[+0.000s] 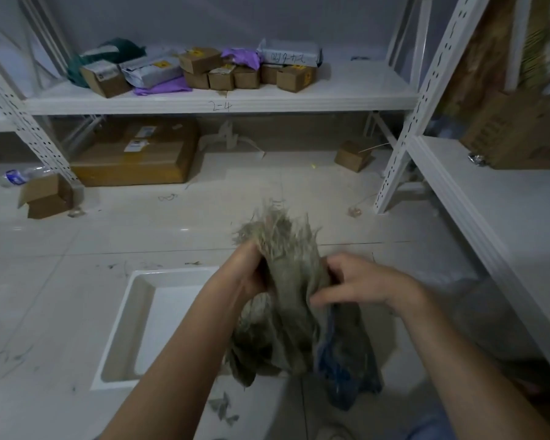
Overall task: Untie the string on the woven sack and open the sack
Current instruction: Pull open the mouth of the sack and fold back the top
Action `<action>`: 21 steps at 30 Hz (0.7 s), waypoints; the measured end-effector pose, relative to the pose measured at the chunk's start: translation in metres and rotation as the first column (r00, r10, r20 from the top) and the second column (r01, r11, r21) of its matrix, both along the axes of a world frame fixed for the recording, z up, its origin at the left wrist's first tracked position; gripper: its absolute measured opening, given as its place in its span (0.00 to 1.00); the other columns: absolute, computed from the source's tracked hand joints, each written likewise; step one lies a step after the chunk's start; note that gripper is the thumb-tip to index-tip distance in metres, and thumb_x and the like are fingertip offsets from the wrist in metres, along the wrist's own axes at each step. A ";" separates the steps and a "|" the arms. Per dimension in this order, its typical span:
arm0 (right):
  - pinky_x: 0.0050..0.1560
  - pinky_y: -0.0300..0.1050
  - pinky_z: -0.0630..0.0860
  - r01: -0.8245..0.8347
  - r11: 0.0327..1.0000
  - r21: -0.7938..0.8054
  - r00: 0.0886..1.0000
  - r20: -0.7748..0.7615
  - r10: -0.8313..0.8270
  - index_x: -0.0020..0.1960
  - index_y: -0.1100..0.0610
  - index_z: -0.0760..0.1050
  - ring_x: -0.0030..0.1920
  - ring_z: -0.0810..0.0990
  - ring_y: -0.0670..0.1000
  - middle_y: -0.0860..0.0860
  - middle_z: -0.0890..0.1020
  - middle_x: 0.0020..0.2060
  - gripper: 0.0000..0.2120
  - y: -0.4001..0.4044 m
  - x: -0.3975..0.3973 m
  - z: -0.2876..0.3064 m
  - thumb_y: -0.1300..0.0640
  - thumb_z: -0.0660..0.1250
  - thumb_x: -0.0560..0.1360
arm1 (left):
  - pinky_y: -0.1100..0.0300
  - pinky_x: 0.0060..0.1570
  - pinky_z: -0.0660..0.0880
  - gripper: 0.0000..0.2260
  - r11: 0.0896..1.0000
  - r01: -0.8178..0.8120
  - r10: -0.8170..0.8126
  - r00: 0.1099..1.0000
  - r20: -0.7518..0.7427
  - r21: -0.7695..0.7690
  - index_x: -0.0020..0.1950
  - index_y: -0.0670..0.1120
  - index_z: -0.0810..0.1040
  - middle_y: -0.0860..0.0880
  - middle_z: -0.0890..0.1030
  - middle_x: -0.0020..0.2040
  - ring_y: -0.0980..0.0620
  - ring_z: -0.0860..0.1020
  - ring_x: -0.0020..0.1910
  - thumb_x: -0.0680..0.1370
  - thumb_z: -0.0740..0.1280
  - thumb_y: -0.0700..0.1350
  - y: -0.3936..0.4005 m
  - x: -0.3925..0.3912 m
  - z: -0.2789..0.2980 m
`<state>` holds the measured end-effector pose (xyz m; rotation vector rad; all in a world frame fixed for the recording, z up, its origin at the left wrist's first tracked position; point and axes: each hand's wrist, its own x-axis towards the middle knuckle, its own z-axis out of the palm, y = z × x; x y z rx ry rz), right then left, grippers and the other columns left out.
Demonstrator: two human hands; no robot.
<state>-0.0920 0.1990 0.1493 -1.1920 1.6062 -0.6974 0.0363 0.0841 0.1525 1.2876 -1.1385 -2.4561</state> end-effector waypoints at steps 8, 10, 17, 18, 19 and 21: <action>0.43 0.41 0.81 0.274 0.937 0.217 0.867 0.366 -0.338 0.54 0.60 0.75 0.43 0.81 0.52 0.57 0.82 0.46 0.18 -0.001 -0.012 -0.005 0.47 0.53 0.81 | 0.64 0.30 0.79 0.06 0.965 0.020 -0.003 0.998 0.063 -0.263 0.53 0.37 0.77 0.44 0.81 0.36 0.51 0.80 0.31 0.78 0.64 0.36 0.004 0.006 0.000; 0.57 0.48 0.78 0.427 0.891 0.154 0.837 0.307 -0.454 0.60 0.57 0.75 0.51 0.82 0.51 0.53 0.84 0.51 0.27 -0.006 -0.017 -0.011 0.36 0.56 0.76 | 0.61 0.39 0.81 0.16 0.970 0.039 -0.040 0.999 0.003 -0.240 0.63 0.36 0.74 0.43 0.83 0.46 0.49 0.83 0.40 0.78 0.65 0.42 0.006 0.004 0.003; 0.56 0.48 0.77 0.590 0.806 -0.050 0.799 0.177 -0.574 0.66 0.61 0.71 0.50 0.81 0.54 0.55 0.81 0.55 0.35 -0.027 0.010 -0.014 0.38 0.68 0.69 | 0.66 0.42 0.78 0.16 0.951 0.162 -0.164 0.986 0.014 -0.261 0.57 0.41 0.79 0.44 0.83 0.51 0.53 0.82 0.44 0.80 0.60 0.51 0.024 -0.006 0.015; 0.48 0.45 0.78 0.617 0.783 -0.084 0.782 0.178 -0.597 0.63 0.62 0.73 0.43 0.81 0.51 0.55 0.81 0.50 0.25 -0.027 0.013 -0.014 0.46 0.68 0.74 | 0.65 0.43 0.77 0.17 0.954 0.154 -0.155 0.988 0.018 -0.258 0.58 0.40 0.79 0.43 0.83 0.52 0.52 0.81 0.45 0.80 0.59 0.51 0.022 -0.006 0.014; 0.42 0.42 0.78 0.637 0.764 -0.102 0.768 0.174 -0.617 0.60 0.62 0.75 0.39 0.80 0.49 0.54 0.82 0.46 0.17 -0.028 0.013 -0.016 0.53 0.67 0.75 | 0.63 0.44 0.77 0.17 0.956 0.148 -0.148 0.989 0.021 -0.253 0.58 0.40 0.79 0.43 0.83 0.51 0.51 0.81 0.45 0.80 0.59 0.51 0.020 -0.006 0.014; 0.43 0.45 0.78 0.661 0.737 -0.141 0.747 0.221 -0.627 0.55 0.62 0.77 0.39 0.81 0.52 0.55 0.83 0.43 0.11 -0.027 0.012 -0.018 0.58 0.68 0.75 | 0.62 0.44 0.76 0.16 0.957 0.141 -0.141 0.990 0.019 -0.254 0.53 0.42 0.80 0.45 0.83 0.46 0.51 0.81 0.43 0.80 0.58 0.52 0.016 -0.003 0.013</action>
